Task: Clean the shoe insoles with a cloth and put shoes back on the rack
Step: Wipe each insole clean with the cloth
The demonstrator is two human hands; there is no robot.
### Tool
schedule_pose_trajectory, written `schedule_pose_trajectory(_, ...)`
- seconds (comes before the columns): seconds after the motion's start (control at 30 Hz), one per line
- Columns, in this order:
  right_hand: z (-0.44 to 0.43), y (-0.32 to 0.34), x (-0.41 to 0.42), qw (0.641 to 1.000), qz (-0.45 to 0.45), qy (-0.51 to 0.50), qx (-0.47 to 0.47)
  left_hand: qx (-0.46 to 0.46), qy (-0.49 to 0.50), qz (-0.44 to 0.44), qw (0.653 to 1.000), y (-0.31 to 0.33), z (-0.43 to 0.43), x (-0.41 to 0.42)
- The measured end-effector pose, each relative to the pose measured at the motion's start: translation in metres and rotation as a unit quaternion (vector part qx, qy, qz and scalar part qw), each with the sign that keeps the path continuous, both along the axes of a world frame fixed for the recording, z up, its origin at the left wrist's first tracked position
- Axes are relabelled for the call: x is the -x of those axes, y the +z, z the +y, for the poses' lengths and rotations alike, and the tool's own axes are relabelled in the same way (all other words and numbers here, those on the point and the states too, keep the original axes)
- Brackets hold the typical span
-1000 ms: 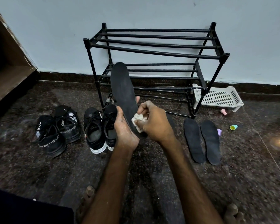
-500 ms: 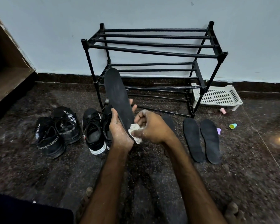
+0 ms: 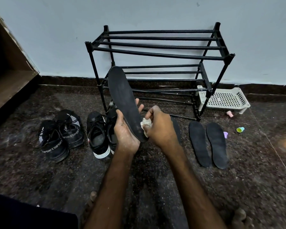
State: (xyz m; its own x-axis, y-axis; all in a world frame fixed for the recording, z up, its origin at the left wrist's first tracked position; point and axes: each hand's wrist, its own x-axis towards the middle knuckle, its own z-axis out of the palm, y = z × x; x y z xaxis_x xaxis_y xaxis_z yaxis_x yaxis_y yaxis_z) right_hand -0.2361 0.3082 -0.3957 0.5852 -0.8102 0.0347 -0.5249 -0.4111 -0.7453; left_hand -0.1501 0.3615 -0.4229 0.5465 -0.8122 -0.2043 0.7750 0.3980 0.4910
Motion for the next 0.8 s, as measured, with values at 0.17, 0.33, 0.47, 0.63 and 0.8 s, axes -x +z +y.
schedule_pose_trajectory(0.17,0.002,0.008,0.0,0.992,-0.036,0.098,-0.066,-0.018,-0.011,0.001,1.0,-0.002,0.0,0.0)
schedule_pose_trajectory(0.33,0.004,0.004,-0.002,0.997,-0.019,-0.046,0.052,0.004,-0.038,-0.004,0.999,-0.007,-0.002,0.005)
schedule_pose_trajectory(0.47,0.003,0.009,0.0,0.999,-0.017,0.018,-0.025,-0.013,-0.048,-0.01,0.999,-0.01,-0.003,0.006)
schedule_pose_trajectory(0.63,0.002,0.014,-0.006,0.991,-0.096,-0.057,0.078,-0.041,-0.06,-0.027,0.997,-0.009,-0.007,0.013)
schedule_pose_trajectory(0.8,-0.003,0.008,0.003,0.995,-0.07,-0.037,0.065,-0.032,-0.061,-0.024,0.997,-0.007,-0.007,0.017)
